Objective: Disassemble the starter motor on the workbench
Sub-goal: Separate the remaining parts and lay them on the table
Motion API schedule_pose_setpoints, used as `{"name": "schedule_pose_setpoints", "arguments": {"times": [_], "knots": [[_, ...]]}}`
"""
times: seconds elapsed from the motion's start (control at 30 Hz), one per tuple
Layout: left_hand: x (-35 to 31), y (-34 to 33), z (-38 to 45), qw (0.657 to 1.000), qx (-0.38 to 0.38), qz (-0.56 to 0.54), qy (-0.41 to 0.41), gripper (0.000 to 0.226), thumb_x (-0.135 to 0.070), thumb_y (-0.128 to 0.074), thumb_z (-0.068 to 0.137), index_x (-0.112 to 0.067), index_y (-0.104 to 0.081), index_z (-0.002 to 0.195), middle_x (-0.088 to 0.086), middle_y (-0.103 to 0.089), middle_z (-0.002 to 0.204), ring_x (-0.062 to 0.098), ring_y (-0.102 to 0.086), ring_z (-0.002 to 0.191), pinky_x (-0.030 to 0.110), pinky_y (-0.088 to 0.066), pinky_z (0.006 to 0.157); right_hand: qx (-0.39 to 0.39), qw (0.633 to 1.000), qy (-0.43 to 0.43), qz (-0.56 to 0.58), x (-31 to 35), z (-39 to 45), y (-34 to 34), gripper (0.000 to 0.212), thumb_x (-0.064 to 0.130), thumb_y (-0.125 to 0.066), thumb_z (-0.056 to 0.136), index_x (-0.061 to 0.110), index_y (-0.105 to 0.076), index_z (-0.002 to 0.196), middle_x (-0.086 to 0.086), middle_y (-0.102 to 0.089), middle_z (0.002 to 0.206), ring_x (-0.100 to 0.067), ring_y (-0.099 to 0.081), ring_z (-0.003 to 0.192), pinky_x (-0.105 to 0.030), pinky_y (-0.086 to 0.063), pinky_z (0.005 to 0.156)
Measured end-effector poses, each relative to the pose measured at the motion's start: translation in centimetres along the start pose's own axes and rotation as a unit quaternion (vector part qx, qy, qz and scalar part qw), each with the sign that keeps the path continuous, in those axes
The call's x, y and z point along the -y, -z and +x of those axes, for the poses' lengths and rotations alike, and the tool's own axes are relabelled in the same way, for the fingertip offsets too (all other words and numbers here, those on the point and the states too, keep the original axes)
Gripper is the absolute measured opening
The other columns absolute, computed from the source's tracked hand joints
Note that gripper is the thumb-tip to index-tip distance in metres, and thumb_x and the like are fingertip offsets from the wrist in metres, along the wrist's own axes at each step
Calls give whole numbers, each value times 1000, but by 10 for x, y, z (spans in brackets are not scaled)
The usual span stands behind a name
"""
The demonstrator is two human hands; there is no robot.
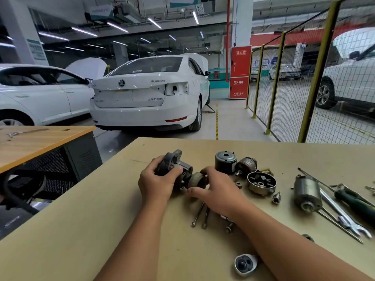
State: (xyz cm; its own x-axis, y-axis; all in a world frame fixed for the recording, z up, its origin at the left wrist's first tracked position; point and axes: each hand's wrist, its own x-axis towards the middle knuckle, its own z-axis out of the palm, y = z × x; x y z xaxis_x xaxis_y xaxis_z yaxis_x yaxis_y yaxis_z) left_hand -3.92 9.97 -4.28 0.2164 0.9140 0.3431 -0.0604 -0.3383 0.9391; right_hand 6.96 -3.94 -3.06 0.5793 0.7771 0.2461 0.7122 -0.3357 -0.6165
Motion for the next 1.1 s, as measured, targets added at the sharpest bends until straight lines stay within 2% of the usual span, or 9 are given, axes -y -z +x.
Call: {"name": "schedule_pose_setpoints", "arguments": {"times": [0.07, 0.17, 0.3, 0.57, 0.67, 0.83, 0.9, 1.0, 1.1], "knots": [[1, 0, 0, 1000, -16, -21, 12, 39, -39, -93, 56, -47, -74, 89, -34, -72, 83, -11, -69, 80, 5, -51, 65, -2, 1000, 5, -5, 1, 0, 0, 58, 68, -67, 71, 30, -50, 110, 7, -63, 104, -19, -60, 94, -44, -53, 83], [3, 0, 4, 997, -37, -56, 38, 55, -51, -86, 48, -32, -81, 99, -16, -78, 87, 8, -75, 86, 29, -63, 77, -6, 1000, 6, -2, 2, 0, 0, 55, 70, -64, 71, 30, -47, 105, 7, -62, 96, -20, -60, 87, -43, -53, 78], [4, 0, 7, 994, -33, -92, 52, 37, -46, -87, 52, -38, -80, 87, -7, -79, 83, 21, -77, 83, 47, -66, 77, -25, 999, 8, 40, 3, 1, 0, 51, 71, -58, 69, 30, -50, 99, 9, -61, 87, -15, -59, 77, -39, -52, 69], [8, 18, 22, 975, -121, -159, 98, 30, -37, -84, 57, -36, -79, 87, 3, -79, 90, 23, -77, 86, 38, -63, 64, -95, 986, -20, 138, -10, 3, 8, 36, 57, -57, 71, 22, -57, 74, 3, -60, 70, -16, -52, 64, -36, -44, 57], [12, 20, 25, 980, -108, -145, 81, 24, -37, -84, 60, -36, -79, 84, 3, -79, 87, 21, -76, 82, 34, -61, 62, -64, 992, -15, 104, -10, 3, 6, 37, 59, -58, 71, 22, -57, 75, 1, -60, 72, -16, -54, 66, -35, -44, 57], [12, 19, 26, 981, -85, -154, 78, 18, -29, -86, 68, -33, -80, 84, -6, -77, 75, 4, -71, 64, 27, -56, 54, -60, 993, -20, 96, -6, 5, 3, 39, 61, -60, 68, 24, -59, 81, 3, -63, 80, -16, -60, 75, -39, -52, 64], [11, 20, 27, 975, -79, -180, 103, 20, -25, -89, 71, -27, -80, 89, -6, -77, 76, 9, -73, 69, 30, -57, 56, -60, 994, -12, 89, -7, 3, 3, 39, 61, -60, 66, 26, -60, 85, 5, -64, 81, -14, -61, 76, -41, -55, 67], [6, 20, 26, 950, -50, -251, 180, 23, -27, -94, 71, -23, -81, 89, 3, -80, 85, 28, -74, 88, 47, -63, 67, -52, 996, 3, 76, -8, 2, 3, 44, 59, -62, 66, 29, -64, 98, 10, -66, 86, -10, -62, 80, -39, -57, 73], [-4, 18, 21, 910, 9, -329, 253, 47, -49, -90, 62, -19, -77, 96, 15, -78, 104, 36, -74, 92, 52, -63, 73, -37, 998, 11, 56, -7, 4, 3, 49, 59, -63, 67, 31, -64, 107, 12, -65, 91, -10, -62, 81, -39, -57, 75]]}}
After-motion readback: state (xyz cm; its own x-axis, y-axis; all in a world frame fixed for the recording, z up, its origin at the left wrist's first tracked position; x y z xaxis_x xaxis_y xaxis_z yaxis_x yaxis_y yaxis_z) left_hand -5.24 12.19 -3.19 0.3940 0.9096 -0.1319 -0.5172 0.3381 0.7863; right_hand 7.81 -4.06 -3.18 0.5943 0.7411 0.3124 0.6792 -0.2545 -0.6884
